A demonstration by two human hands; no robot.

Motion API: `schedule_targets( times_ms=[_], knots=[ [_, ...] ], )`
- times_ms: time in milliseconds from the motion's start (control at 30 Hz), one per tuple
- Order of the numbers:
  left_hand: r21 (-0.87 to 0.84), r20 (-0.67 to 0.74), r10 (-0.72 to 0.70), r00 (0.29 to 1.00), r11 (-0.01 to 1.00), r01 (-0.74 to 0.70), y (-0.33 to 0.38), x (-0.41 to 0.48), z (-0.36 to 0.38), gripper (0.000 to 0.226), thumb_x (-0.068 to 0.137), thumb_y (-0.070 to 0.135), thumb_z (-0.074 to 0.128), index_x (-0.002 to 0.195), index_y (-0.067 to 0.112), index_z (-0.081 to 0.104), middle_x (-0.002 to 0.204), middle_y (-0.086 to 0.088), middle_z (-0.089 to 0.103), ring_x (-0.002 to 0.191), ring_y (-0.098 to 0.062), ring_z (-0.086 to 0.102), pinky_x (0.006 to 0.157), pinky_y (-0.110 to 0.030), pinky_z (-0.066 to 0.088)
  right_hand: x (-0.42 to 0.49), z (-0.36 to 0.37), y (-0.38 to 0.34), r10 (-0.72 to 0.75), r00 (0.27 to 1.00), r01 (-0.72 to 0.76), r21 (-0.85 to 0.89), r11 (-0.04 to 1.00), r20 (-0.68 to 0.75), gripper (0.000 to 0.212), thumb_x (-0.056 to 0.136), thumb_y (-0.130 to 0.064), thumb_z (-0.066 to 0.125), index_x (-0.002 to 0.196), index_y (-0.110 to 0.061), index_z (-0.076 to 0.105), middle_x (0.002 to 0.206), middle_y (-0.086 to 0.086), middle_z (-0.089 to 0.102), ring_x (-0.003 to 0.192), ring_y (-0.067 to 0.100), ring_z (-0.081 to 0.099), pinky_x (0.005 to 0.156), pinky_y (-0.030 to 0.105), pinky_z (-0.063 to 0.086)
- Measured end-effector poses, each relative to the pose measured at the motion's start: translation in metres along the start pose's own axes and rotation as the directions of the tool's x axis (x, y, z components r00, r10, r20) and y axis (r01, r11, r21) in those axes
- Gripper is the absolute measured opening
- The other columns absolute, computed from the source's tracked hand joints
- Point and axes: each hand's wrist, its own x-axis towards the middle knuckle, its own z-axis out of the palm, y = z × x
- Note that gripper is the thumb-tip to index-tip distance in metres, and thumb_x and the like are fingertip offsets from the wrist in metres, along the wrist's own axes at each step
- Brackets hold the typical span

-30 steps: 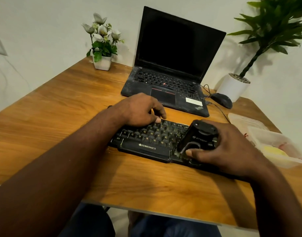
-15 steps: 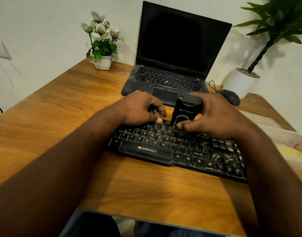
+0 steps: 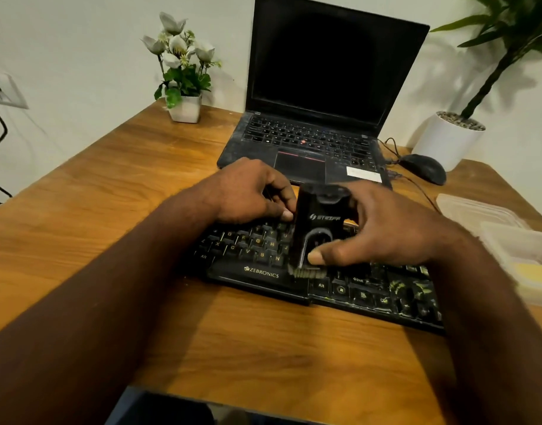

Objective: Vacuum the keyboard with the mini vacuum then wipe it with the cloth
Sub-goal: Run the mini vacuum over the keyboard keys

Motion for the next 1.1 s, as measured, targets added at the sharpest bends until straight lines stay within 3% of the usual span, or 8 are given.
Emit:
schedule_targets(
  times_ms=[67, 233, 400, 467, 567, 667, 800, 1100],
  knots=[
    [0.006, 0.007, -0.005, 1.0, 1.0, 0.005, 0.0, 0.001, -0.001, 0.016, 0.087, 0.02, 0.081, 0.084, 0.035, 0.076, 0.08, 0.023, 0.075, 0.075, 0.007, 0.068, 0.066, -0.008, 0.045, 0.003, 0.003, 0.003, 0.026, 0.999, -0.028, -0.086, 0.996, -0.022, 0.053, 0.073, -0.022, 0.09, 0.114, -0.037, 0.06, 0.1, -0.02, 0.073, 0.094, -0.001, 0.07, 0.076, 0.017, 0.056],
    [-0.079, 0.057, -0.069, 0.996, 0.994, 0.074, 0.0, 0.005, -0.002, 0.013, 0.082, 0.023, 0.087, 0.092, 0.029, 0.08, 0.089, 0.009, 0.079, 0.087, -0.008, 0.074, 0.087, -0.032, 0.058, 0.001, -0.007, 0.009, -0.014, 0.92, -0.093, -0.25, 0.964, -0.392, 0.061, 0.071, -0.033, 0.09, 0.125, -0.034, 0.062, 0.108, -0.014, 0.071, 0.103, 0.007, 0.067, 0.091, 0.03, 0.055],
    [-0.038, 0.25, -0.128, 0.96, 0.989, 0.142, 0.014, 0.02, -0.017, 0.021, 0.086, 0.003, 0.078, 0.084, 0.023, 0.074, 0.073, 0.013, 0.076, 0.068, 0.006, 0.068, 0.065, -0.006, 0.048, -0.009, -0.001, 0.002, -0.063, 0.994, 0.067, 0.047, 0.997, -0.093, 0.05, 0.072, -0.017, 0.09, 0.107, -0.036, 0.059, 0.1, -0.023, 0.072, 0.094, -0.004, 0.07, 0.073, 0.009, 0.052],
    [0.03, 0.33, -0.176, 0.927, 0.984, 0.176, 0.022, 0.029, -0.021, 0.017, 0.087, 0.006, 0.078, 0.089, 0.023, 0.074, 0.071, 0.018, 0.074, 0.069, 0.009, 0.068, 0.066, -0.008, 0.048, 0.0, 0.002, 0.011, -0.011, 0.99, 0.003, -0.058, 0.998, -0.139, 0.053, 0.074, -0.026, 0.09, 0.116, -0.037, 0.06, 0.103, -0.016, 0.072, 0.098, 0.002, 0.07, 0.076, 0.014, 0.053],
    [0.024, 0.368, -0.201, 0.908, 0.978, 0.207, 0.016, 0.035, -0.019, 0.019, 0.084, 0.015, 0.082, 0.102, 0.018, 0.079, 0.086, 0.012, 0.078, 0.087, -0.004, 0.071, 0.091, -0.029, 0.05, 0.003, -0.002, 0.022, 0.006, 0.923, -0.066, -0.141, 0.988, -0.385, 0.065, 0.072, -0.032, 0.09, 0.13, -0.034, 0.059, 0.109, -0.018, 0.068, 0.099, -0.004, 0.064, 0.075, 0.009, 0.045],
    [-0.056, 0.359, -0.201, 0.912, 0.97, 0.235, 0.008, 0.031, -0.015, 0.019, 0.083, 0.02, 0.081, 0.102, 0.015, 0.079, 0.084, 0.01, 0.077, 0.077, -0.001, 0.069, 0.086, -0.033, 0.048, -0.003, -0.003, 0.02, -0.078, 0.938, 0.048, -0.098, 0.994, -0.338, 0.053, 0.072, -0.03, 0.09, 0.116, -0.036, 0.062, 0.1, -0.021, 0.07, 0.094, -0.009, 0.064, 0.07, 0.002, 0.044],
    [-0.021, 0.319, -0.2, 0.926, 0.976, 0.218, 0.009, 0.031, -0.011, 0.007, 0.087, 0.021, 0.076, 0.094, 0.018, 0.078, 0.073, 0.019, 0.074, 0.065, 0.007, 0.065, 0.086, -0.032, 0.048, -0.002, 0.009, 0.005, -0.163, 0.976, 0.154, -0.075, 0.985, -0.141, 0.045, 0.072, -0.025, 0.089, 0.103, -0.039, 0.06, 0.1, -0.026, 0.067, 0.094, -0.004, 0.067, 0.073, 0.01, 0.05],
    [-0.02, 0.326, -0.179, 0.928, 0.98, 0.196, 0.006, 0.027, -0.008, 0.024, 0.084, 0.039, 0.081, 0.102, 0.023, 0.081, 0.093, 0.016, 0.078, 0.09, 0.0, 0.069, 0.092, -0.032, 0.046, -0.058, 0.01, 0.018, -0.095, 0.942, 0.022, -0.223, 0.975, -0.323, 0.04, 0.066, -0.032, 0.091, 0.091, -0.037, 0.06, 0.092, -0.017, 0.069, 0.079, 0.007, 0.069, 0.061, 0.03, 0.057]
  ],
)
